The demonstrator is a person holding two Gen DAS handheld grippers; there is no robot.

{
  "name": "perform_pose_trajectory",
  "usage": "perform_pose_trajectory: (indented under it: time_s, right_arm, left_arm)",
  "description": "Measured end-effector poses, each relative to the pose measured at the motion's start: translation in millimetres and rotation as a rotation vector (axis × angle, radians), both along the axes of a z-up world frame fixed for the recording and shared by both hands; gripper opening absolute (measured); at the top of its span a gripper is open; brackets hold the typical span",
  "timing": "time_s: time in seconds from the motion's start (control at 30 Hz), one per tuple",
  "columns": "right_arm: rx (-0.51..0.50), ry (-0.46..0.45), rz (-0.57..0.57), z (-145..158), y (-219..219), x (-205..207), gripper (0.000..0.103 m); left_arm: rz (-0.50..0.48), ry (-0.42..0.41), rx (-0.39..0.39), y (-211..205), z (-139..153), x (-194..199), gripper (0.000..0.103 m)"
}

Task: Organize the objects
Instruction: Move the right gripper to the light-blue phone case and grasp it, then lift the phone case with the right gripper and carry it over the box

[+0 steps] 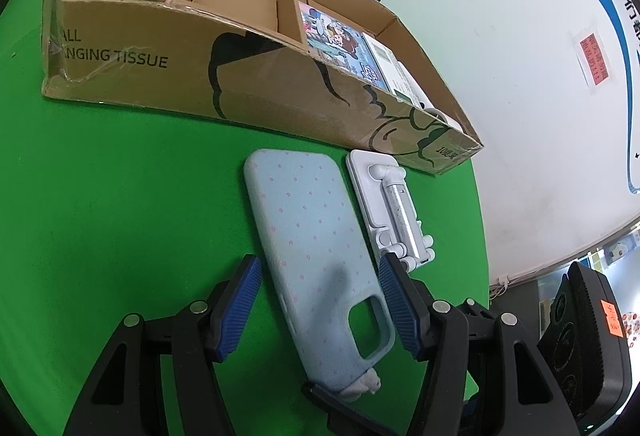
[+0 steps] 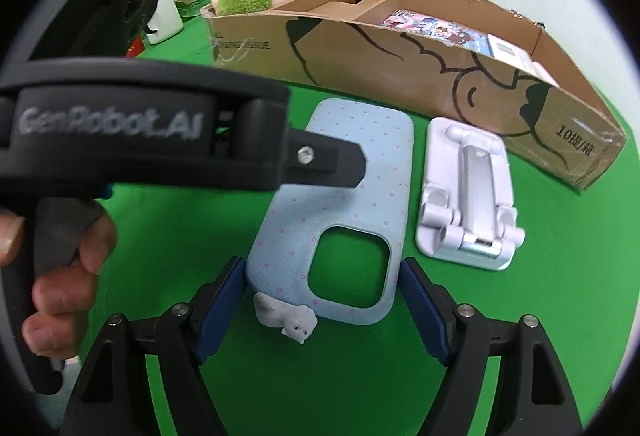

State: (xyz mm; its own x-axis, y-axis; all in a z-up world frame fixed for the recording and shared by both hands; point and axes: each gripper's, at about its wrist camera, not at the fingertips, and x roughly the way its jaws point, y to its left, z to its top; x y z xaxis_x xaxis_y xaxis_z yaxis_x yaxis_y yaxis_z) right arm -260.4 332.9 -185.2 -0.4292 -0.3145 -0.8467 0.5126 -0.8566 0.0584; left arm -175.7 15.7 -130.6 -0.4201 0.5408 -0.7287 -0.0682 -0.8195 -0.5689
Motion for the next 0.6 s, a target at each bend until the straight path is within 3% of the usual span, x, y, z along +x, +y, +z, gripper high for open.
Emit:
perform_pose_trajectory:
  time_s: [0.17, 0.4, 0.6]
  right_arm:
    - [-0.073, -0.053, -0.014, 2, 6, 0, 0.078]
    - [-0.104, -0.07, -0.035, 5, 10, 5, 0.077]
    - [-0.131, 0.035, -0.043, 28, 12, 16, 0.077]
  left_arm:
    - [-0.011, 0.004, -0.063, 4, -1, 3, 0.028]
    - [-0.029, 0.06, -0.104, 9, 13, 7, 0.024]
    - [-0.011, 0.163, -0.122, 9, 46, 12, 0.024]
